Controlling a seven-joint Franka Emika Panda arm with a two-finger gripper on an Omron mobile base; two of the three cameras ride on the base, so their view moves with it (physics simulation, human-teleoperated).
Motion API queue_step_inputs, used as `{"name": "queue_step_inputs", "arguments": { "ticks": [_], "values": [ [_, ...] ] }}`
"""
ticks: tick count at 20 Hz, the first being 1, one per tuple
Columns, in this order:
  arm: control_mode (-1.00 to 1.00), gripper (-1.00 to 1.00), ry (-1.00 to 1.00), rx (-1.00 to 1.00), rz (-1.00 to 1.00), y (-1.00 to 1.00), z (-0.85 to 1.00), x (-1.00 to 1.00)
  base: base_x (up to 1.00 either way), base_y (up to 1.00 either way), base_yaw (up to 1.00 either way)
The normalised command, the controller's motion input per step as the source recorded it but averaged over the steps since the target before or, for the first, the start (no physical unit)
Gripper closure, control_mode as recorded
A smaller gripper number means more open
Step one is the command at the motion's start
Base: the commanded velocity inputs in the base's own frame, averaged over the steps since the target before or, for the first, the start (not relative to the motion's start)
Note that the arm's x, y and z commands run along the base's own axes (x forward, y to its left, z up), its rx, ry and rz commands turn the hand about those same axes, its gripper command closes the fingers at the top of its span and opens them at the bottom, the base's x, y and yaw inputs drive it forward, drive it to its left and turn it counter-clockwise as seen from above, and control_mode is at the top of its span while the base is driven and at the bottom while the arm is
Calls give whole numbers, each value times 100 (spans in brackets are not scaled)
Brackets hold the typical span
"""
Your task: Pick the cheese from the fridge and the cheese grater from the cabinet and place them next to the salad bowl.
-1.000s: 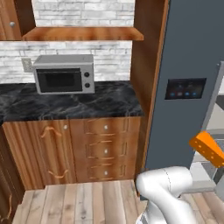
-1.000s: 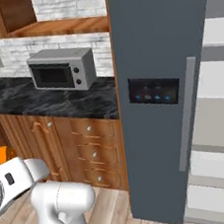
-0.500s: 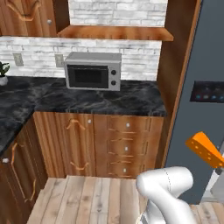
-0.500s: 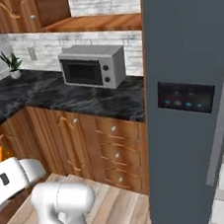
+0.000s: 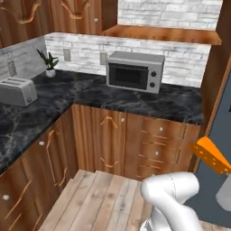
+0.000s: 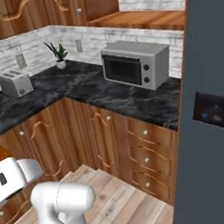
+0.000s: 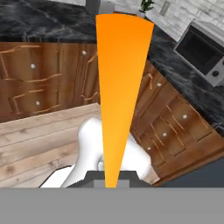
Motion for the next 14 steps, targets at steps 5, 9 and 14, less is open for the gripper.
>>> {"name": "queue_step_inputs", "arguments": {
  "ticks": [5,9,14],
  "values": [
    [100,100,0,0,0,0,0,0,0,-25,48],
    [100,100,0,0,0,0,0,0,0,-11,47],
    [100,100,0,0,0,0,0,0,0,-6,46]
  ]
}}
